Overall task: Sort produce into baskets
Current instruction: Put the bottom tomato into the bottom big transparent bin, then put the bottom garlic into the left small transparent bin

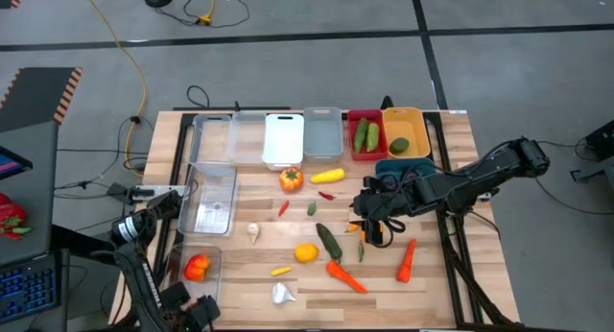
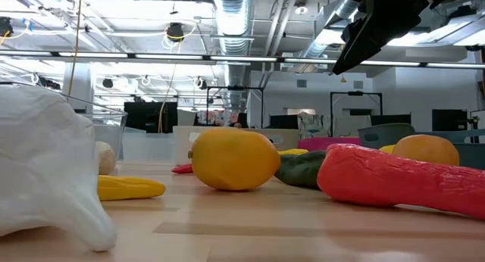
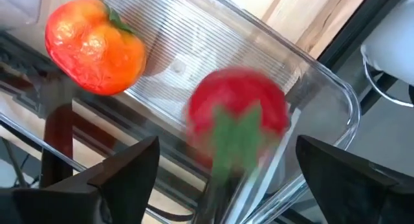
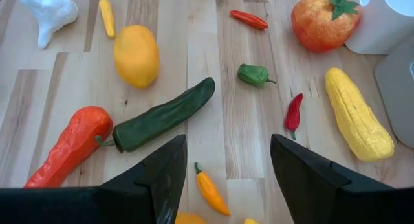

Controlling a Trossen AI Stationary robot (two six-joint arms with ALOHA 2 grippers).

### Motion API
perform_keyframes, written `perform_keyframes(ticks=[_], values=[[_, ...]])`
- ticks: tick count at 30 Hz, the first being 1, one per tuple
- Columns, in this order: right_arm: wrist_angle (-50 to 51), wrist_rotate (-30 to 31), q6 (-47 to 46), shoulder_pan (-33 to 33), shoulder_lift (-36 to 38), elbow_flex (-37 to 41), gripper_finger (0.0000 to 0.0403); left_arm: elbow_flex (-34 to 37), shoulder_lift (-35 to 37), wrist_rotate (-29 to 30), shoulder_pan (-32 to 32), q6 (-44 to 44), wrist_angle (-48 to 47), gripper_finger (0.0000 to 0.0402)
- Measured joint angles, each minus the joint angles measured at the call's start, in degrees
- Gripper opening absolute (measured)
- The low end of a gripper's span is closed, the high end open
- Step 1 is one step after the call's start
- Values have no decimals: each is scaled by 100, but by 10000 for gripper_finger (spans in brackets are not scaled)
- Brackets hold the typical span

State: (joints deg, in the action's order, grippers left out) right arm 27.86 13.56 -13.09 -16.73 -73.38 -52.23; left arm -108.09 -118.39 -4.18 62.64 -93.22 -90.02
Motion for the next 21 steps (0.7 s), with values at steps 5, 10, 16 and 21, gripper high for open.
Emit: perform_keyframes(ticks=[5, 10, 16, 21], values=[[0, 0, -1, 0, 0, 0, 250, 0, 0, 97, -1, 165, 0, 362], [-2, 0, -1, 0, 0, 0, 250, -31, 28, 535, -8, 85, 4, 363], [-2, 0, -1, 0, 0, 0, 250, -92, 285, 1030, -127, 113, 2, 363], [-2, -1, -1, 0, 0, 0, 250, -94, 560, 1522, -348, 281, -2, 363]])
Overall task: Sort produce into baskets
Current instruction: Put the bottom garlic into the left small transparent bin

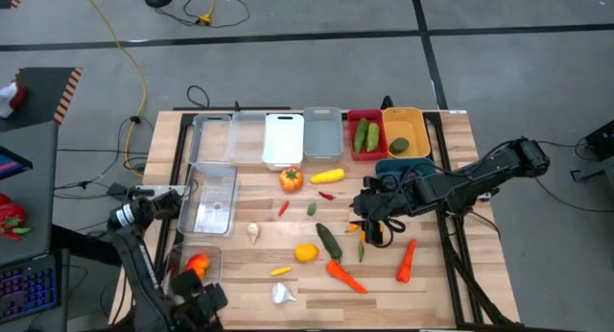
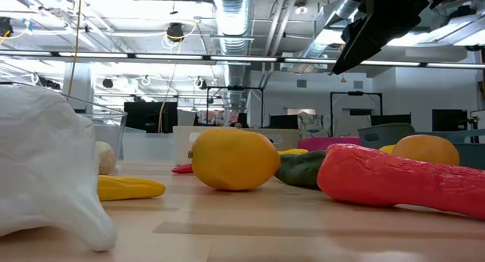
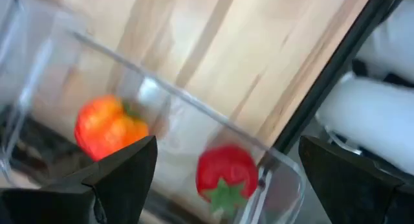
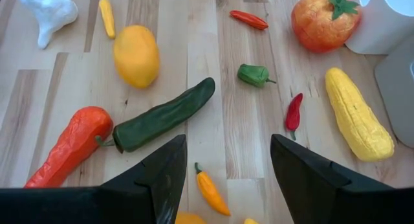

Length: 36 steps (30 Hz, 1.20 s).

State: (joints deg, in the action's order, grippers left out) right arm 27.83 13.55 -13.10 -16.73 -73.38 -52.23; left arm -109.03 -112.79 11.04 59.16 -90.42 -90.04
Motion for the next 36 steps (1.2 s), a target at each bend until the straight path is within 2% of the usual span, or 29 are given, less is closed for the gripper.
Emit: perform_keyframes(ticks=[8, 17, 26, 36], values=[[0, 1, 0, 0, 0, 0, 250, -2, 81, 574, -628, 888, 254, 363], [0, -1, -2, 0, 0, 0, 250, 48, 51, 578, -1322, 2736, 1811, 363], [-3, -1, -1, 0, 2, 1, 250, 52, -239, 578, -1775, 2781, 2062, 360], [-14, -3, 0, 0, 2, 2, 250, 61, -656, 267, -2024, 2975, 2062, 359]])
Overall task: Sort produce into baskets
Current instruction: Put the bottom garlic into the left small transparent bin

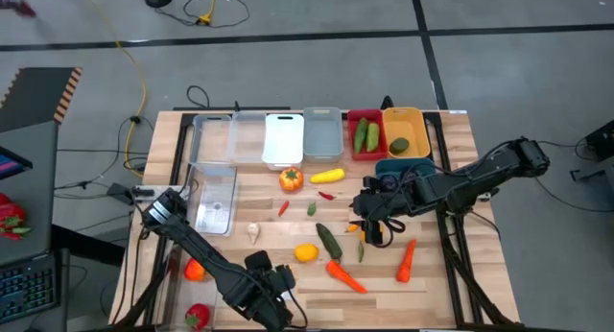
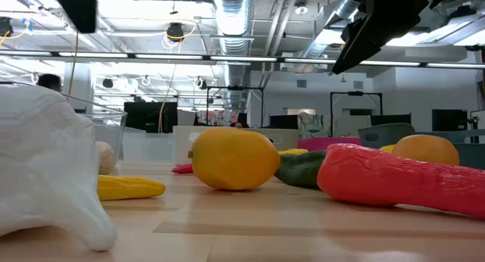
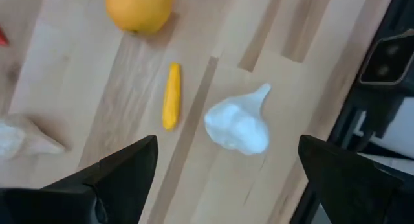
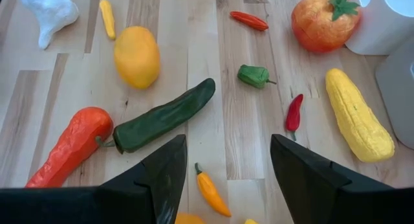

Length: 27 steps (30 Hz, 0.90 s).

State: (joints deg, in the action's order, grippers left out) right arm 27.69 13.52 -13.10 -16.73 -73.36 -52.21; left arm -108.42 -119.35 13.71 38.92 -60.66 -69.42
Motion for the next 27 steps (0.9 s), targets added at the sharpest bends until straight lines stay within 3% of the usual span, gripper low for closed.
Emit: perform_keyframes(ticks=[27], values=[[-136, 0, -2, 0, 0, 0, 250, 0, -844, -386, -169, -605, 248, 359]])
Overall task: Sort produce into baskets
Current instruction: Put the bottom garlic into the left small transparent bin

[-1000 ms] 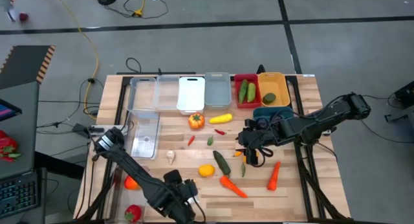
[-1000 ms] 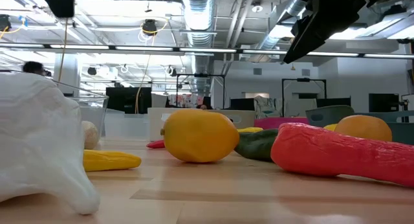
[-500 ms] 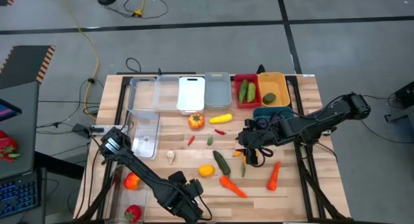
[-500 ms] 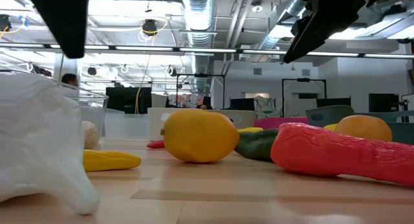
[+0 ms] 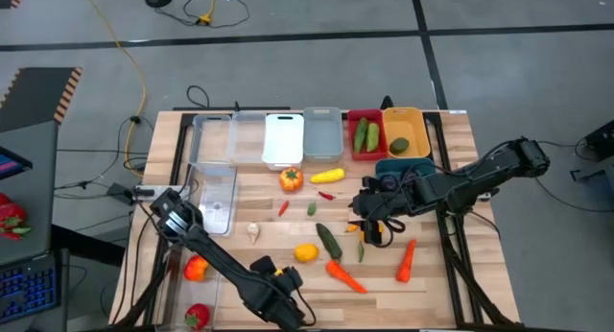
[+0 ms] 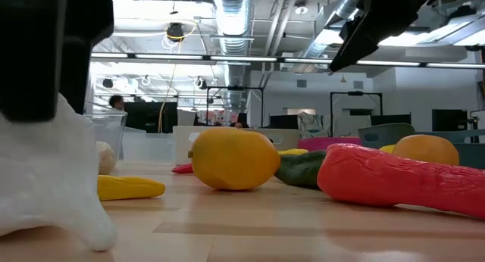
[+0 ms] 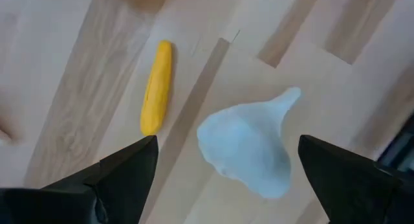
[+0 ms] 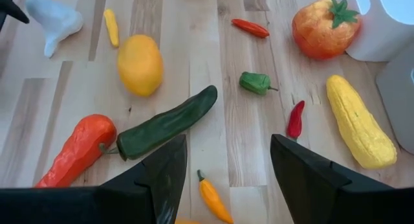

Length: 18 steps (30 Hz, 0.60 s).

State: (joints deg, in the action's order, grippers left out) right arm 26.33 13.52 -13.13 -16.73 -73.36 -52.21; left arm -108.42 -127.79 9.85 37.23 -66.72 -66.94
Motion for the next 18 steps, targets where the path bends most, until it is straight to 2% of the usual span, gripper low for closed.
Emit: perform_keyframes(ticks=[7, 12, 18], values=[[-18, 0, 0, 0, 0, 0, 250, -2, -112, 199, 7, -218, 22, 359], [-20, 0, 0, 0, 0, 0, 250, -3, -208, 56, 9, -320, 91, 356], [-21, 1, 0, 0, 0, 0, 250, -4, -319, -35, 39, -310, 146, 318]])
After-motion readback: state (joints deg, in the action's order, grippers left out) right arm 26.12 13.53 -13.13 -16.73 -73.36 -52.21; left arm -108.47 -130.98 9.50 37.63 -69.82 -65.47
